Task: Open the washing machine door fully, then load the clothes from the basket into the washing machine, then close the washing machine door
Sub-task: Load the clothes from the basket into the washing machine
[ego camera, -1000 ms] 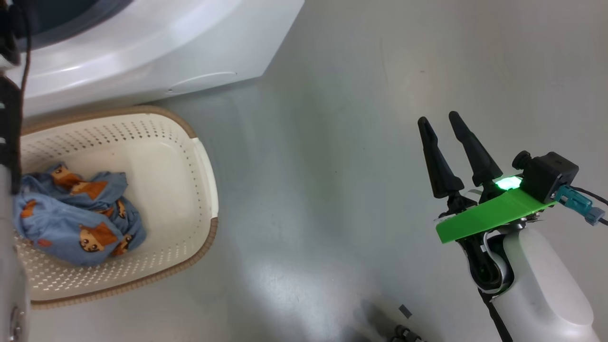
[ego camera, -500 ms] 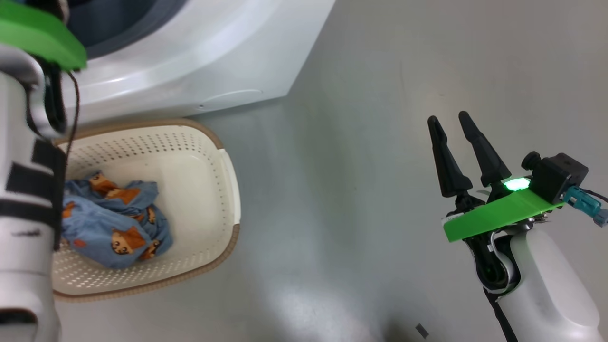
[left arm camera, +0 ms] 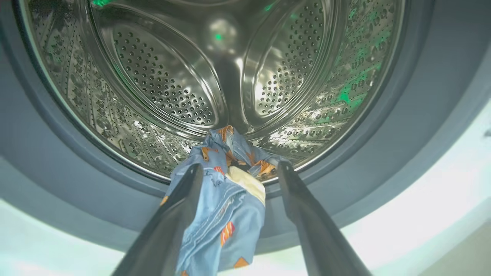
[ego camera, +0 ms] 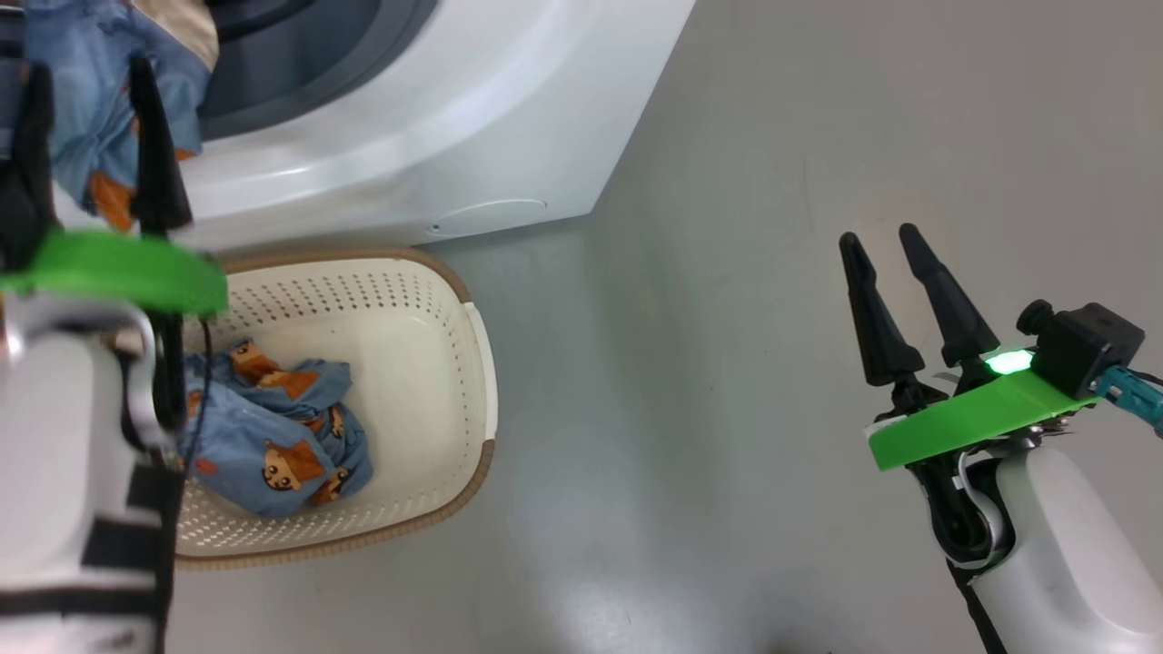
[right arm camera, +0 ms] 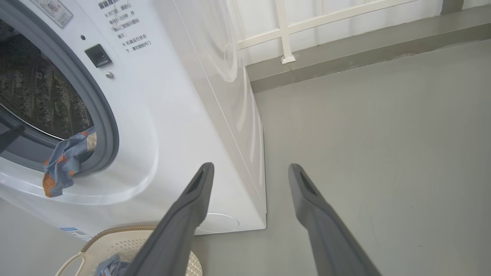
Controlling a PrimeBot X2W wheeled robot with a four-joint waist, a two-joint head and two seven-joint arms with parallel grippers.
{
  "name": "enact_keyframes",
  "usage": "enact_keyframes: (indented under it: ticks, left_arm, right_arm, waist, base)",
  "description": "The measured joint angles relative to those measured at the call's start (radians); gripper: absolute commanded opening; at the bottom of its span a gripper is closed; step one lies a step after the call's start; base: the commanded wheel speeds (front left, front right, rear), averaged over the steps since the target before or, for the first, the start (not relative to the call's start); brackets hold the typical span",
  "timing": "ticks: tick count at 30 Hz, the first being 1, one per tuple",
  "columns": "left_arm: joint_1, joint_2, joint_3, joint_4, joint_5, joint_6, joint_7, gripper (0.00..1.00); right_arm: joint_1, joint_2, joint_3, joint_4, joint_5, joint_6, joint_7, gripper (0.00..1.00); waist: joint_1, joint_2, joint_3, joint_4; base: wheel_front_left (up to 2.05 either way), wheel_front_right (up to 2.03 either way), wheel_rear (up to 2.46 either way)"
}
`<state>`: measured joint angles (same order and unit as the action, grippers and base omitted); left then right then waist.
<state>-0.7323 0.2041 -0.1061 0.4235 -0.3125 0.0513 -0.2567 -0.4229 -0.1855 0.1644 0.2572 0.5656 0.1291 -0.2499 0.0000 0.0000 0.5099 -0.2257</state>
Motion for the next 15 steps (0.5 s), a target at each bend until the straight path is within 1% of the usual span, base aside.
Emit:
enact_keyframes:
  ticks: [7, 9, 10, 15]
  left_arm:
    - [0.191, -0.003, 0.028, -0.162, -0.001, 0.025, 0.000, 1.00]
    - [0.213, -0.004, 0.031, -0.179, -0.001, 0.027, 0.000, 1.00]
    - [0.256, -0.007, 0.038, -0.209, -0.002, 0.034, 0.000, 1.00]
    - [0.349, -0.016, 0.057, -0.269, -0.002, 0.056, 0.000, 1.00]
  right_arm:
    - [0.018, -0.011, -0.011, -0.012, -0.002, 0.000, 0.000, 1.00]
    - [0.018, -0.013, -0.011, -0.014, -0.002, 0.000, 0.000, 1.00]
    - [0.018, -0.017, -0.012, -0.016, -0.002, 0.000, 0.000, 1.00]
    - [0.019, -0.023, -0.013, -0.019, -0.003, 0.000, 0.000, 1.00]
  waist:
    - [0.0000, 0.0000, -0.015, 0.017]
    - [0.0000, 0.0000, -0.016, 0.019]
    - [0.0000, 0.0000, -0.019, 0.022]
    - [0.0000, 0.0000, -0.026, 0.026]
  base:
    - [0.00, 0.00, 0.00]
    - [0.00, 0.00, 0.00]
    - [0.00, 0.00, 0.00]
    - [0.00, 0.00, 0.00]
